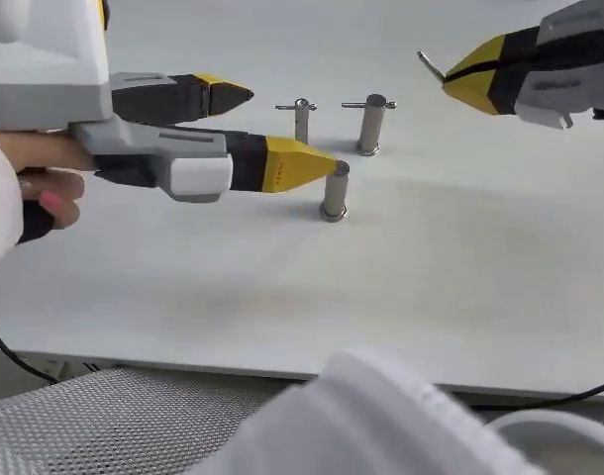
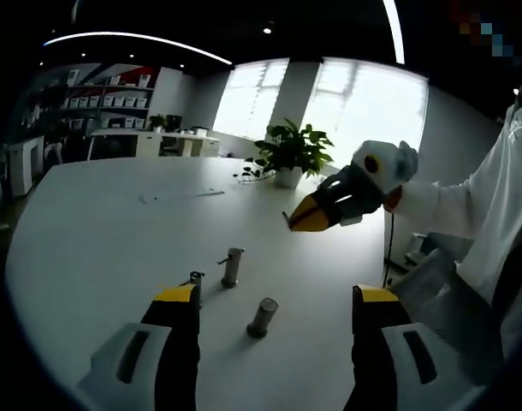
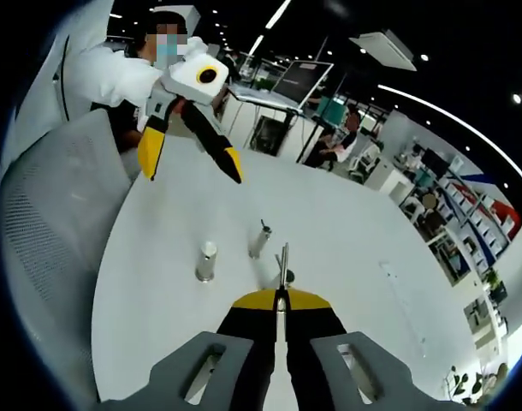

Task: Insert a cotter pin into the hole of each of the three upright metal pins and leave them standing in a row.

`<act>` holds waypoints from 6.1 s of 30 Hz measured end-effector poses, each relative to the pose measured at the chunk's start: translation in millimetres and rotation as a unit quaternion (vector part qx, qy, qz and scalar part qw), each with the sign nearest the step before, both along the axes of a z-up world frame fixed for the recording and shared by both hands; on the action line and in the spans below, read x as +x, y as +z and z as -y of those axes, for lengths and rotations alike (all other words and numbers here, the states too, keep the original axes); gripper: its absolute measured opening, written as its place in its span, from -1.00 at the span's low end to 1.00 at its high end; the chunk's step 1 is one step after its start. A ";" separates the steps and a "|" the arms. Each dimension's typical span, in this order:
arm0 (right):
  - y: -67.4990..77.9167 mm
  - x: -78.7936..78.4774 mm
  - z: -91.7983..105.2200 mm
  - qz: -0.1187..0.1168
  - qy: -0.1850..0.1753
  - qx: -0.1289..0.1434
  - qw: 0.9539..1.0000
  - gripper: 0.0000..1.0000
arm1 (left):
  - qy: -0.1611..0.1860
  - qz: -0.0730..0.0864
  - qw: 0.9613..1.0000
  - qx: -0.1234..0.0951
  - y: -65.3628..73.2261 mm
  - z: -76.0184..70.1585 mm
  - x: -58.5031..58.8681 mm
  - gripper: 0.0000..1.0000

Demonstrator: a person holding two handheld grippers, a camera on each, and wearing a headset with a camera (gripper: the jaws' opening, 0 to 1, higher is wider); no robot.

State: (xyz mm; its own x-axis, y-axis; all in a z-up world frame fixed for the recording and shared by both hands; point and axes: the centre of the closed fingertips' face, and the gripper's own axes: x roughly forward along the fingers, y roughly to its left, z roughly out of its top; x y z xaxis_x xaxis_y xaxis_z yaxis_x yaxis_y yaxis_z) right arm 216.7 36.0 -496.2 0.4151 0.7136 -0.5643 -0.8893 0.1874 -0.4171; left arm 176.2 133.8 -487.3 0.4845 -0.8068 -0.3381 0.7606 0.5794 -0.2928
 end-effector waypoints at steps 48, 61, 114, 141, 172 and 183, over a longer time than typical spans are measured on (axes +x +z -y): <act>-18.7 -56.0 -47.4 0.040 0.061 -0.007 0.997 -1.00 | -0.023 -0.172 0.984 -0.044 -28.9 52.0 -7.4 -0.87; -21.0 -58.2 -48.4 0.043 0.066 -0.009 0.997 -1.00 | -0.019 -0.211 0.975 -0.067 -29.6 52.2 -11.4 -0.97; -39.0 -91.4 -35.6 -0.325 0.007 0.158 0.933 -0.81 | -0.189 -0.004 0.979 0.080 -32.0 52.6 -48.5 -1.00; -30.5 -108.3 -42.4 -0.295 0.068 0.131 0.944 -1.00 | -0.248 0.032 0.963 0.098 -30.7 57.2 -64.6 -0.99; -37.7 -65.1 -22.5 -0.258 -0.004 0.127 0.958 -1.00 | -0.188 0.094 0.967 0.146 -40.2 51.3 -21.4 -0.30; -23.6 -65.6 -28.8 -0.269 0.001 0.153 0.951 -1.00 | -0.191 0.080 0.971 0.118 -38.4 58.2 -26.6 -0.30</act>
